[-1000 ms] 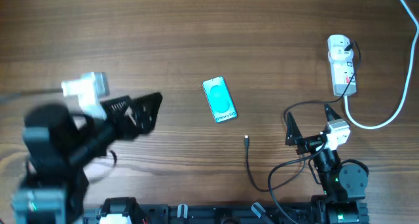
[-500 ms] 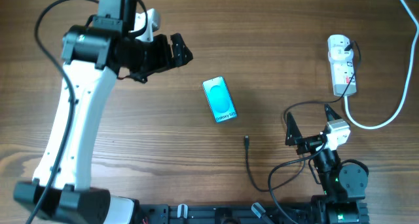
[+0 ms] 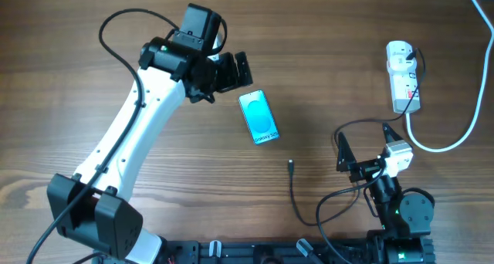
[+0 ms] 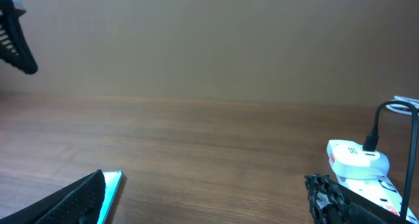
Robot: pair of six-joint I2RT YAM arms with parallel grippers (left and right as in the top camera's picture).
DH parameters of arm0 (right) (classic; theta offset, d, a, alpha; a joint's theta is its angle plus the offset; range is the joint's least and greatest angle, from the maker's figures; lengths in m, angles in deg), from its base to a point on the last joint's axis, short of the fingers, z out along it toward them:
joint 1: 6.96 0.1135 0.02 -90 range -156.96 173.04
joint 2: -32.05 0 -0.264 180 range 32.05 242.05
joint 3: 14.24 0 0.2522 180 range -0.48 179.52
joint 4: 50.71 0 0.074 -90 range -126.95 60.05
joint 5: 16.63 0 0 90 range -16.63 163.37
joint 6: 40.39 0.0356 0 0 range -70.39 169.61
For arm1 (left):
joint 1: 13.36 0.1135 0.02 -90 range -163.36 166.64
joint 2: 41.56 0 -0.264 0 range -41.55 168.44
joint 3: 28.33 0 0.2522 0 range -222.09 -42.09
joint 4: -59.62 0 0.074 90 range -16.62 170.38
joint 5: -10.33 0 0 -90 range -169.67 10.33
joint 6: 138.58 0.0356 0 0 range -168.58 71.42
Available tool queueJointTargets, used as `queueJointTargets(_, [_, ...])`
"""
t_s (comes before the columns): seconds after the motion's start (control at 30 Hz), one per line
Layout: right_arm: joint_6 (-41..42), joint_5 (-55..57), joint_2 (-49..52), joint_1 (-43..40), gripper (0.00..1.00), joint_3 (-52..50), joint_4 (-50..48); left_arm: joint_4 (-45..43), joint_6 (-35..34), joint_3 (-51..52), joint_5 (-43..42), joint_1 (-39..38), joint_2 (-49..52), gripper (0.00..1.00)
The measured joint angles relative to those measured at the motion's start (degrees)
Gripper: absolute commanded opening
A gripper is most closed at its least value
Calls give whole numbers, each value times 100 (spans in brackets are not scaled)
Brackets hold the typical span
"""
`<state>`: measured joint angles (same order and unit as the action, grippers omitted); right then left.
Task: Plug charger to phone and switch on socket
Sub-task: 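Move the left gripper over the phone on the table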
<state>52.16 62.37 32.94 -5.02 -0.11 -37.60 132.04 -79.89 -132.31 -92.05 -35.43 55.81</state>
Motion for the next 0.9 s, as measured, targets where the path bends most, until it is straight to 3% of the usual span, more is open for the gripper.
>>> queueJointTargets(0.17, [0, 0, 0, 2, 100, 0, 0, -66, -616, 0, 804, -754, 212, 100])
queueJointTargets(0.3, [0, 0, 0, 2, 100, 0, 0, -72, -1060, 0, 1095, -1300, 1062, 100])
queueJointTargets(0.9, [0, 0, 0, 0, 100, 0, 0, -964, -1364, 7, 1213, -1325, 2653, 100])
